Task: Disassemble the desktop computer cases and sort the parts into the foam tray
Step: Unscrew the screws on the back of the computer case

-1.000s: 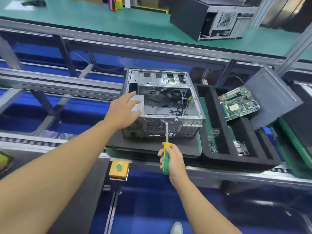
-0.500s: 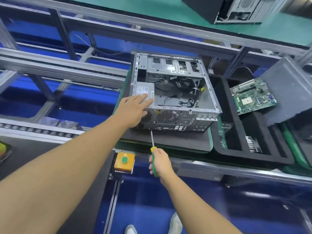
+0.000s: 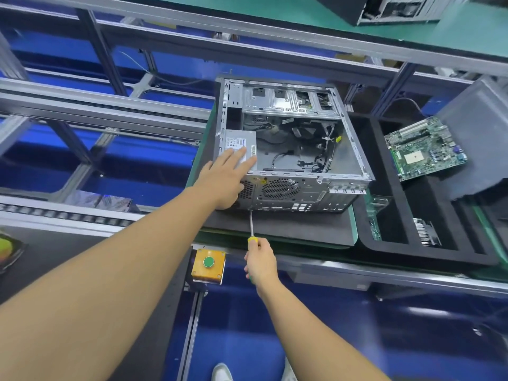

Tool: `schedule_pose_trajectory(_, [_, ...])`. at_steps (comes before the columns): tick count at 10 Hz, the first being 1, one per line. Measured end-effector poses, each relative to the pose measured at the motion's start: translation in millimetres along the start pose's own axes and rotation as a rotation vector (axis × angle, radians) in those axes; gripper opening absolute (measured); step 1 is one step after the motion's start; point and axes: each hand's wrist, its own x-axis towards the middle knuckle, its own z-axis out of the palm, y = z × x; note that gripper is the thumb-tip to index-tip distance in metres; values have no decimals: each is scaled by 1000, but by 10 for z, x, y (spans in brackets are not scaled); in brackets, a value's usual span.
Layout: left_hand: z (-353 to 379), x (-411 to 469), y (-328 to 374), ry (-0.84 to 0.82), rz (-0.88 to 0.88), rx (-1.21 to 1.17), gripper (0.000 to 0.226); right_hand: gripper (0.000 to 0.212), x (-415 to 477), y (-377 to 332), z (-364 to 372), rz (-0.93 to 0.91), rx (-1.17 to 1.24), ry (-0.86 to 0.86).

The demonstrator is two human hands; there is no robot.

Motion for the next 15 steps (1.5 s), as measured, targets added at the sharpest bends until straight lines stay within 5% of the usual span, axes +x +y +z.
schedule_pose_trajectory(15, [37,-21,-8,57,16,3,82,22,-16,26,8,-21,5,53])
